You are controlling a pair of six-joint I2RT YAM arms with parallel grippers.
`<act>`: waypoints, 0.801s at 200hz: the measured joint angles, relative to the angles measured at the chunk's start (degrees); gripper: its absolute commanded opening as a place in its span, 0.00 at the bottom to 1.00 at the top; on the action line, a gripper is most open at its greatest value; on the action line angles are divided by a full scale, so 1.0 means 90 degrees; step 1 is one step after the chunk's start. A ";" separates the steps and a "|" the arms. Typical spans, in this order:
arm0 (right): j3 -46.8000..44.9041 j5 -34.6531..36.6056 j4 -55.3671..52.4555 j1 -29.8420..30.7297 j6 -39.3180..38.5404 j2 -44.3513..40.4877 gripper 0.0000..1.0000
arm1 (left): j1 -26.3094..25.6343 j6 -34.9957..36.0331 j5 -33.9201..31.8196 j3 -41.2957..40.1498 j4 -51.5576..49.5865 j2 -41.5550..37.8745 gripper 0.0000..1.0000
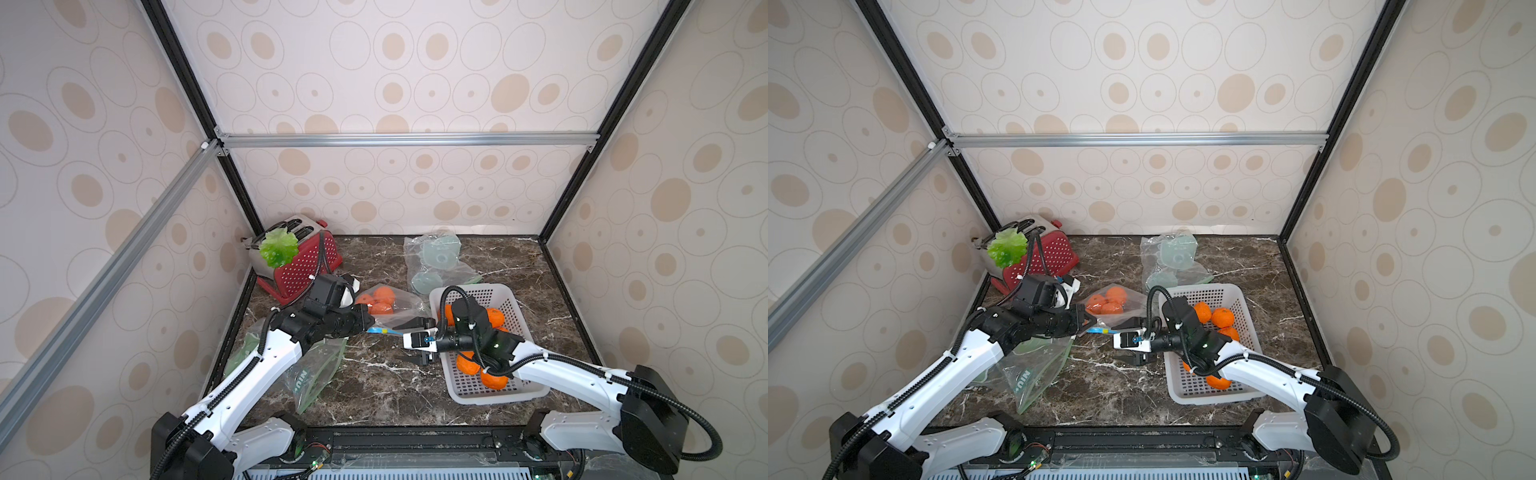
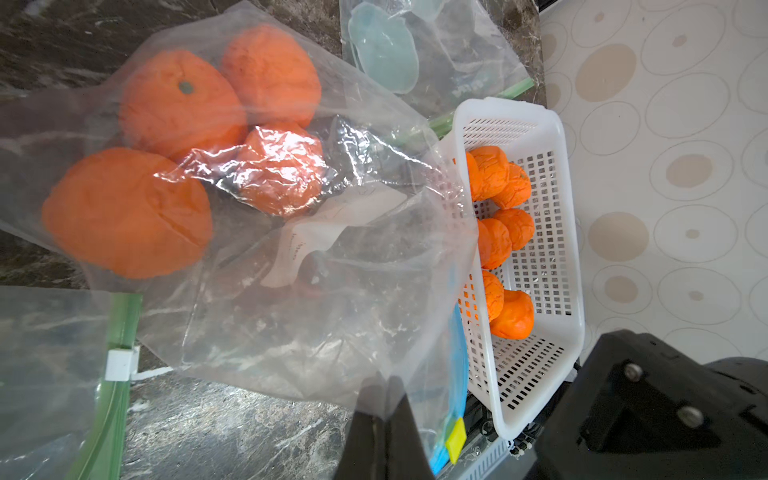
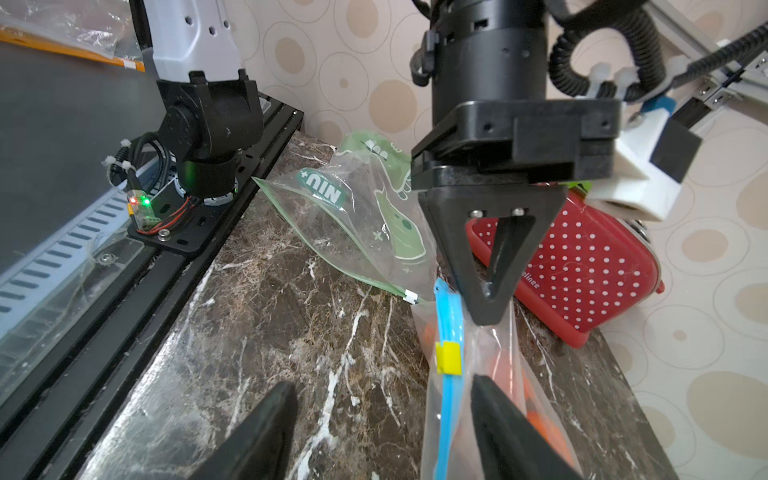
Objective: Open the zip-top bag and take out the orange
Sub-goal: Pick up the zipper food storage bag at the center of the board.
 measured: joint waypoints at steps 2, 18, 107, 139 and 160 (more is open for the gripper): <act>0.0015 0.0034 0.0022 0.0029 -0.0056 0.0039 0.66 | 0.0015 0.0005 0.0017 0.0007 -0.0010 0.0005 0.00; 0.0092 0.0374 0.0187 0.0187 -0.0296 0.0316 0.62 | 0.0075 0.0056 0.0129 0.0056 -0.0085 0.0049 0.00; 0.0233 0.1681 0.0916 0.0294 -0.0571 0.0984 0.29 | 0.0231 0.0294 0.0240 0.0092 -0.0544 -0.0007 0.00; 0.0498 0.1724 0.0760 0.0296 -0.0542 0.1095 0.01 | 0.0272 0.0372 0.0233 0.0119 -0.0641 -0.0075 0.00; 0.0678 0.1736 0.0687 0.0296 -0.0520 0.1149 0.00 | 0.0287 0.0442 0.0206 0.0172 -0.0743 -0.0131 0.02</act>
